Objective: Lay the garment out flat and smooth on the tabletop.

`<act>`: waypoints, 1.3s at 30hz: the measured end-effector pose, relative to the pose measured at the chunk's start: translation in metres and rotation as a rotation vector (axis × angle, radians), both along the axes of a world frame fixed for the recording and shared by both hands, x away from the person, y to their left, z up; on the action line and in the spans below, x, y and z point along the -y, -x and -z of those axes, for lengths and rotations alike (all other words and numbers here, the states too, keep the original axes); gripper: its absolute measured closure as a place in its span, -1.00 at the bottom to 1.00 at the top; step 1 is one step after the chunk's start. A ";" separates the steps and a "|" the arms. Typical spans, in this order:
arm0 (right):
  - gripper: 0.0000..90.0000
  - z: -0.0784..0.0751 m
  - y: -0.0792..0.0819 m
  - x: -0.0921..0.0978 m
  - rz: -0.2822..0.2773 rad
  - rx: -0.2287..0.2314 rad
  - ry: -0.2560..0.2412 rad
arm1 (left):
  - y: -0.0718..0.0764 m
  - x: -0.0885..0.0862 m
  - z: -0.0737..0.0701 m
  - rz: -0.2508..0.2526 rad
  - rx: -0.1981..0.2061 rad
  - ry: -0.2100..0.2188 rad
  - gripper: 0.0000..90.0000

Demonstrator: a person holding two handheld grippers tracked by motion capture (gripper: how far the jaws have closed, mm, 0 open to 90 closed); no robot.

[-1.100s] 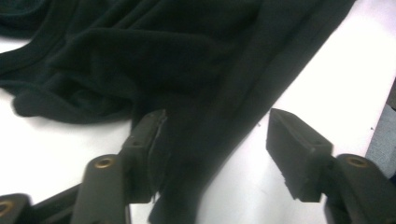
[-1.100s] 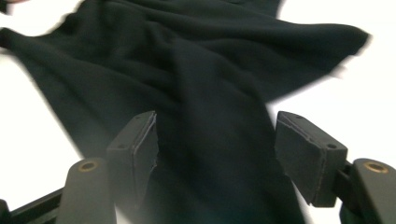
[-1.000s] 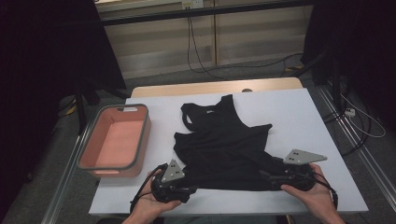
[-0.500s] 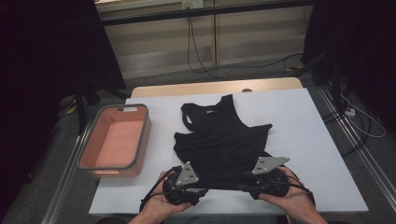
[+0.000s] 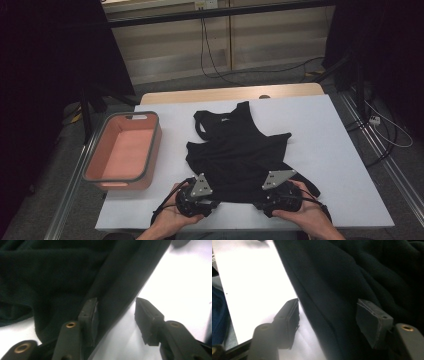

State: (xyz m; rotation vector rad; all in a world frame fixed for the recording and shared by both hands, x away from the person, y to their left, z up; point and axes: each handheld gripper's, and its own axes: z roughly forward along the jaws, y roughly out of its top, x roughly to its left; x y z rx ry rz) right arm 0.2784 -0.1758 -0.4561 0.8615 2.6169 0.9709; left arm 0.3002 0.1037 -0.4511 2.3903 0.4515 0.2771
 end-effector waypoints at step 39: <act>0.35 -0.011 0.061 -0.001 -0.033 -0.099 -0.070 | 0.042 -0.037 -0.023 -0.023 -0.191 0.092 0.47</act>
